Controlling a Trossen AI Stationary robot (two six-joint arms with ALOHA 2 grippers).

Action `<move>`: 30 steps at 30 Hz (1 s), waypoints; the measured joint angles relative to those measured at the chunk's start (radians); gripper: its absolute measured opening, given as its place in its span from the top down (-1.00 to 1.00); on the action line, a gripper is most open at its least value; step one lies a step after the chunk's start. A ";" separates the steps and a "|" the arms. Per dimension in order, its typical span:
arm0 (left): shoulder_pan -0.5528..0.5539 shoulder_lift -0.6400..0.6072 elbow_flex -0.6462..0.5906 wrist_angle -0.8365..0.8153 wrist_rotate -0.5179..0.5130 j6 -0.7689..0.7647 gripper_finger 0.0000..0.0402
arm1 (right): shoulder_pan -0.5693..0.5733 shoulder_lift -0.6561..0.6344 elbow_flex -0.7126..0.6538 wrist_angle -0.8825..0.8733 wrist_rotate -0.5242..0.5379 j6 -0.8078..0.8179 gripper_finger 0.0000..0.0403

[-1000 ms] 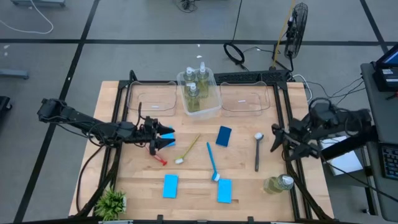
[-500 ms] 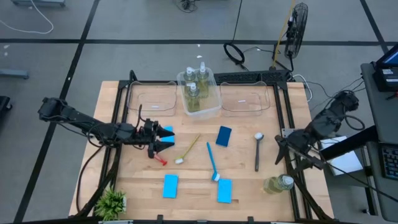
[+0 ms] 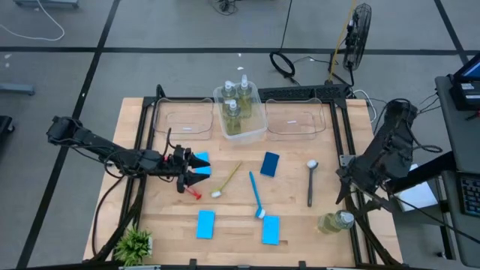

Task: Pick & Place Kitchen Sink Supplies
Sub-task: Put the green soap dispenser into the transparent white bin

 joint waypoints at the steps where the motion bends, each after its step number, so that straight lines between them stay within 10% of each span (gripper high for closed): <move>1: 0.000 0.000 0.000 0.000 0.000 0.000 -0.48 | 0.016 0.000 0.000 -0.009 0.030 0.001 -0.46; 30: 0.000 0.000 0.000 0.002 -0.001 -0.005 -0.48 | 0.186 0.089 0.000 -0.101 0.185 0.069 -0.46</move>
